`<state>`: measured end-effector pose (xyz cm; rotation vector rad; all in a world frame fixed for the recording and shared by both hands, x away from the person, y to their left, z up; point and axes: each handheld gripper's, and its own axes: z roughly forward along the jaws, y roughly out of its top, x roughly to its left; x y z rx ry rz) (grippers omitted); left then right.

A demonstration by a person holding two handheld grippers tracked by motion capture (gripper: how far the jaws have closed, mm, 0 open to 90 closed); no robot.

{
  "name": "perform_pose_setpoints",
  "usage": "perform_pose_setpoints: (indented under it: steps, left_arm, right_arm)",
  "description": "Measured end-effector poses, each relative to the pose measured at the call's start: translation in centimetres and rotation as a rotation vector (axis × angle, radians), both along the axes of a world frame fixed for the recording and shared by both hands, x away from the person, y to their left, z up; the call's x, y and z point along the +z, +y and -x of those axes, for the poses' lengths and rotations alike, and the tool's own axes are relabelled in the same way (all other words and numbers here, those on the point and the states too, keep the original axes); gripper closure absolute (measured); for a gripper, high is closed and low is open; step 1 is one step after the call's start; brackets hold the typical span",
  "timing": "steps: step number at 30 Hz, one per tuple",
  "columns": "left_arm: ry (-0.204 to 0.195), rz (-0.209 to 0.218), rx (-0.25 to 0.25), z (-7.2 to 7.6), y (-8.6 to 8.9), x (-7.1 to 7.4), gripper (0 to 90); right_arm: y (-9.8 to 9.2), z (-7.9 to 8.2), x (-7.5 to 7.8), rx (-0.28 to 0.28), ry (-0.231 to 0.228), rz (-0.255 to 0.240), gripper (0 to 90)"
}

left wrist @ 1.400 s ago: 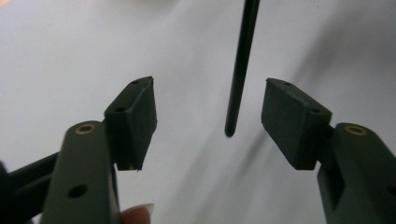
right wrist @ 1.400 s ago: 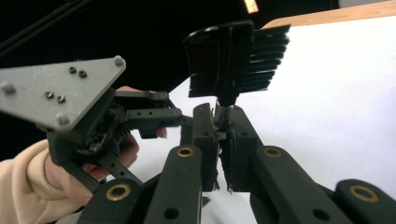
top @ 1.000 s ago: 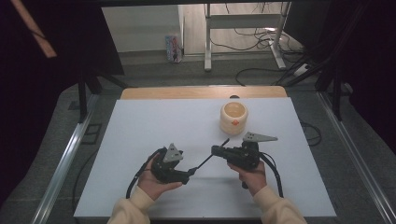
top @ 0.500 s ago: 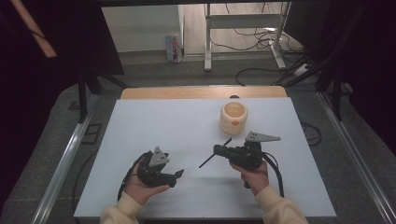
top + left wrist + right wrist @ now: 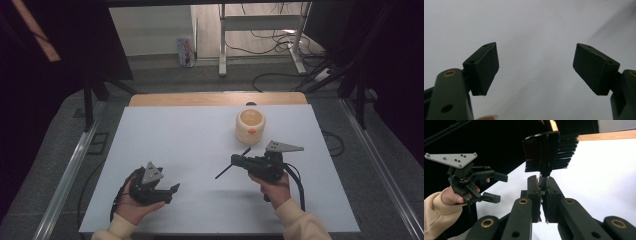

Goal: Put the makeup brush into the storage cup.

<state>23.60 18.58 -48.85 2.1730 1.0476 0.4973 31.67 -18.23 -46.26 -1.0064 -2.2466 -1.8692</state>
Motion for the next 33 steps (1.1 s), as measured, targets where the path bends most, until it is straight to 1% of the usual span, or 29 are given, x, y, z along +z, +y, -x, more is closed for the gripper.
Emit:
perform_pose_setpoints:
  steps: [4, 8, 10, 14, 17, 21, 22, 25, 30, 33]
  left_arm:
    - [0.001, -0.014, 0.019, 0.2, 1.1, -0.2, 21.8]
    - [0.005, -0.019, 0.013, 0.4, 1.8, -0.5, 22.2]
    - [0.013, -0.019, 0.011, 0.5, 2.2, -0.7, 22.3]
    - [0.023, -0.025, 0.023, 0.8, 3.0, -1.1, 22.3]
    - [0.023, -0.04, 0.034, 1.0, 3.7, -1.5, 22.2]
    - [0.03, -0.033, 0.052, 1.2, 4.7, -1.9, 22.2]
    - [0.03, -0.026, 0.057, 1.3, 4.9, -2.0, 22.2]
    - [0.035, -0.025, 0.064, 1.6, 5.4, -2.2, 22.2]
    - [0.04, -0.029, 0.072, 1.8, 5.8, -2.4, 22.2]
    - [0.039, -0.023, 0.072, 1.7, 5.8, -2.3, 22.1]
  right_arm:
    - [-0.2, 0.0, 0.1, -0.004, -0.001, 0.0, 84.3]
    - [-0.3, -0.1, 0.1, -0.006, -0.004, 0.001, 84.3]
    - [-0.3, -0.1, 0.1, -0.007, -0.004, 0.002, 84.3]
    - [-0.5, 0.0, 0.2, -0.008, -0.009, 0.005, 84.3]
    - [-0.5, 0.0, 0.2, -0.01, -0.007, 0.004, 84.3]
    - [-0.6, 0.0, 0.3, -0.011, -0.008, 0.004, 84.3]
    - [-0.6, 0.0, 0.3, -0.011, -0.009, 0.004, 84.3]
    - [-0.7, -0.1, 0.3, -0.011, -0.009, 0.005, 84.3]
    - [-0.8, -0.2, 0.4, -0.015, -0.016, 0.004, 84.3]
    - [-0.8, -0.2, 0.5, -0.02, -0.015, 0.003, 84.3]
